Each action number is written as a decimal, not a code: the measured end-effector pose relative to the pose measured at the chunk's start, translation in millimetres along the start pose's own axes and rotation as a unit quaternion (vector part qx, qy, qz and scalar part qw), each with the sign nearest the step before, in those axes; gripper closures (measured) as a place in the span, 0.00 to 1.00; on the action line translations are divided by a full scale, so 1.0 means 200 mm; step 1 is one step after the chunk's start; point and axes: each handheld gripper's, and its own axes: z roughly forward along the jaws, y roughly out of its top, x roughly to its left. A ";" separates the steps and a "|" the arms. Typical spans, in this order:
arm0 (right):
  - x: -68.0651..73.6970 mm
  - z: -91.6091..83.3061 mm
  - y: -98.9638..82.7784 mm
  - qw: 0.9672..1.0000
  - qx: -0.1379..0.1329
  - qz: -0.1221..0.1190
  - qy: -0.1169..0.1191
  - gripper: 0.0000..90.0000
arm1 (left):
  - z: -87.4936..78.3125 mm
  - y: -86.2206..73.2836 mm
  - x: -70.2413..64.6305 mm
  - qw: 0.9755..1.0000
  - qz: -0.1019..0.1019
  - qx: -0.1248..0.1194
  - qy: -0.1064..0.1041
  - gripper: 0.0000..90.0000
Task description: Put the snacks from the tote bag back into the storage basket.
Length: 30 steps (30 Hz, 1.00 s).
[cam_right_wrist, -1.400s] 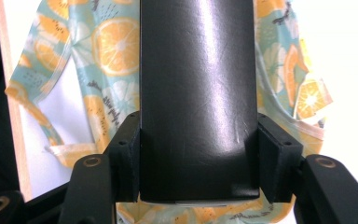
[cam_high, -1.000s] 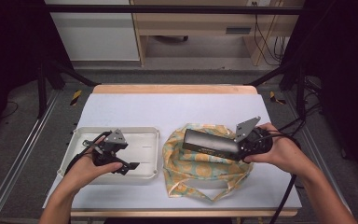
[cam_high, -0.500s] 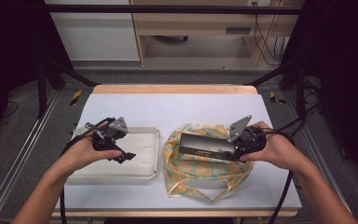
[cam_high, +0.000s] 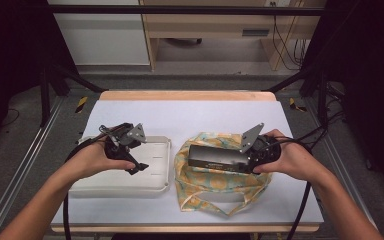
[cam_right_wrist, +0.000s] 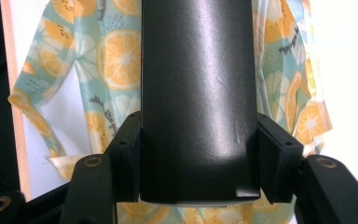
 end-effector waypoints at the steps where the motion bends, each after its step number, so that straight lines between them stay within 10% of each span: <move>1: 0.00 0.00 0.01 1.000 0.000 -0.003 0.000 0.48 | -0.01 0.02 -0.01 1.000 0.007 0.001 0.000 0.12; 30: 0.09 -0.02 0.27 1.000 0.000 -0.025 0.016 0.48 | -0.03 0.38 -0.14 0.990 0.130 0.046 -0.040 0.16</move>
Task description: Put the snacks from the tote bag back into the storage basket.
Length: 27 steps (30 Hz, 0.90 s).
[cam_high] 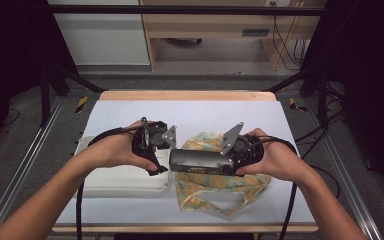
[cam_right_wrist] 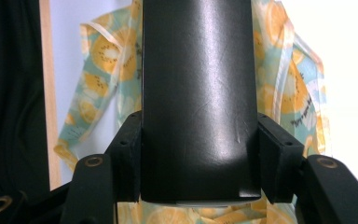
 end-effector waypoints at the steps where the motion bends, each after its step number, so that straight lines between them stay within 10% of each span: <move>1: 0.00 0.00 0.01 1.000 -0.002 -0.002 0.000 0.48 | 0.00 0.00 0.00 1.000 0.002 0.000 -0.002 0.16; 27: 0.05 0.02 0.16 0.999 0.001 -0.034 0.020 0.48 | 0.14 0.11 -0.04 0.994 0.050 0.078 -0.055 0.35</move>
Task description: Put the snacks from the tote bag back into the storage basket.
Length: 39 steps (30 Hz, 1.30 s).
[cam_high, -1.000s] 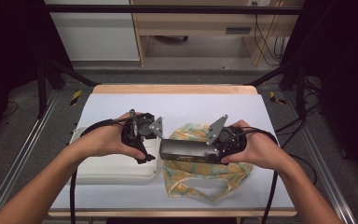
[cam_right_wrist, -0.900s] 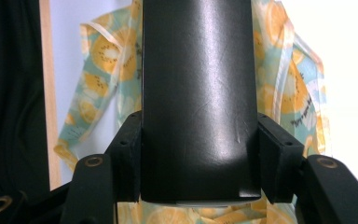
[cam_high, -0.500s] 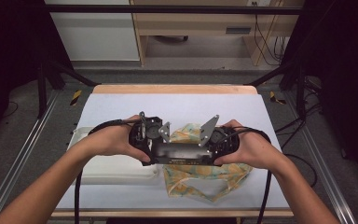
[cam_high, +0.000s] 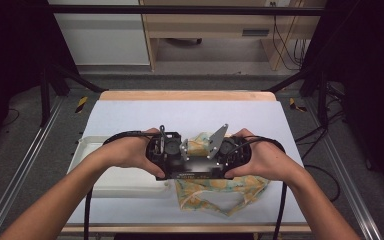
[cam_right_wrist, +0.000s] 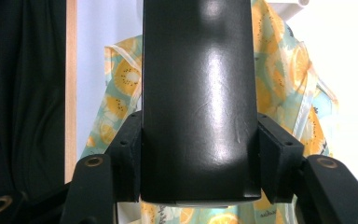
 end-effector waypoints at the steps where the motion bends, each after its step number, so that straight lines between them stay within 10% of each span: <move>1: 0.00 0.00 0.00 1.000 0.001 -0.002 0.000 0.48 | 0.00 0.00 0.00 1.000 0.001 0.000 -0.001 0.36; 32: 0.00 0.02 0.00 1.000 -0.010 0.008 -0.002 0.46 | 0.02 -0.01 0.00 1.000 0.003 0.004 0.007 0.48; 39: 0.01 -0.03 -0.02 0.999 -0.036 0.027 -0.030 0.13 | -0.01 -0.04 0.01 1.000 -0.001 -0.009 0.006 0.48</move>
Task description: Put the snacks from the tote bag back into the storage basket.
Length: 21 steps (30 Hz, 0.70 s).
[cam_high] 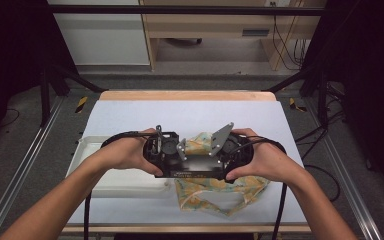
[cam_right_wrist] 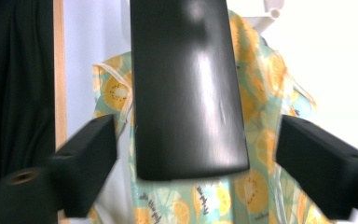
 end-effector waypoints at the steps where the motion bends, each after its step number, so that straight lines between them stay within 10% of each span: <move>1: 0.01 -0.02 -0.01 1.000 -0.005 0.011 -0.005 0.09 | 0.00 -0.01 0.00 1.000 -0.002 -0.005 0.000 0.48; 7: 0.05 -0.12 -0.16 0.993 -0.056 0.071 -0.070 0.08 | -0.02 -0.08 0.02 1.000 -0.011 -0.002 0.002 0.48; 15: 0.14 -0.21 -0.43 0.960 -0.136 0.187 -0.160 0.09 | -0.06 -0.17 0.04 1.000 -0.019 -0.008 0.007 0.48; 21: 0.16 -0.20 -0.56 0.947 -0.145 0.227 -0.175 0.08 | -0.09 -0.22 0.04 0.999 -0.026 -0.013 0.012 0.48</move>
